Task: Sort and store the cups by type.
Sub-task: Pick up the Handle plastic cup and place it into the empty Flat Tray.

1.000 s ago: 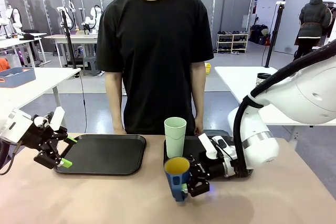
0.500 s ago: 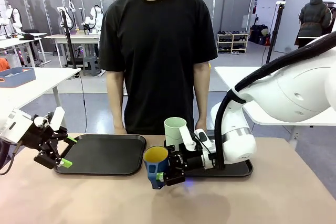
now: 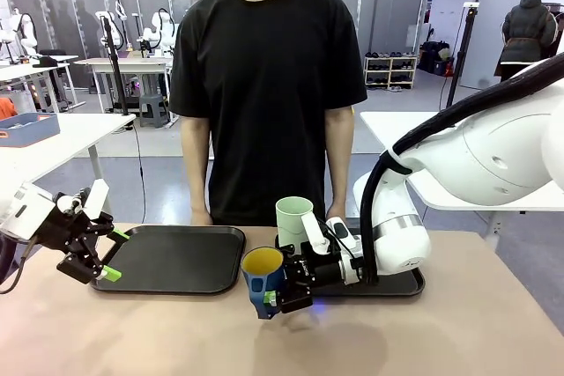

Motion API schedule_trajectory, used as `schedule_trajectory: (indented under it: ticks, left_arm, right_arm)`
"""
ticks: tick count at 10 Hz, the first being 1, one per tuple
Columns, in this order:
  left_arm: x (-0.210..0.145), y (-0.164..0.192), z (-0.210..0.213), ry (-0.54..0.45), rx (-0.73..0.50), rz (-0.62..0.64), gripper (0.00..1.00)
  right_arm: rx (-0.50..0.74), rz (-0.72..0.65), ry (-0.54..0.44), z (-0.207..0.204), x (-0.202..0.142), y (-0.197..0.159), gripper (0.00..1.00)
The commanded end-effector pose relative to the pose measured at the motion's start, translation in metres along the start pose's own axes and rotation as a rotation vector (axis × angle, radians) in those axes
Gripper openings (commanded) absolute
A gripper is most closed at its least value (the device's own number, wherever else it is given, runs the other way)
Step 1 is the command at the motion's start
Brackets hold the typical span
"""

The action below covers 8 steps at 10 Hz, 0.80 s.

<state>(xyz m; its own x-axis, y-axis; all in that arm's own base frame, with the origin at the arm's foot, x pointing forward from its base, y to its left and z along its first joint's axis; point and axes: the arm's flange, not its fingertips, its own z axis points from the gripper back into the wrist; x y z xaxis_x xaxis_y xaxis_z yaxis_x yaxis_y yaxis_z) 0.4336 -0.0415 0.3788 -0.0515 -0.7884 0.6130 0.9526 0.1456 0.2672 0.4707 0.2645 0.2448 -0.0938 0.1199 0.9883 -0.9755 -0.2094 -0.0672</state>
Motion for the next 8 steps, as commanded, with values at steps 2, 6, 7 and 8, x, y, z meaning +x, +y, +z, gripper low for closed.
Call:
schedule_trajectory:
  ticks: [2,6,7,8]
  left_arm:
    - [0.000,0.003,-0.002,-0.007,0.008,0.001,1.00]
    - [0.000,0.003,-0.002,-0.007,0.008,0.001,1.00]
    - [0.000,0.003,-0.002,-0.007,0.008,0.001,1.00]
    - [0.000,0.003,-0.002,-0.007,0.008,0.001,1.00]
  right_arm:
    - [-0.009,0.016,-0.015,-0.018,-0.005,-0.002,0.74]
    - [-0.064,0.065,-0.092,-0.072,-0.012,-0.011,0.74]
    - [-0.090,0.080,-0.091,-0.087,-0.016,-0.016,0.74]
    - [-0.112,0.098,-0.094,-0.099,-0.018,-0.022,0.74]
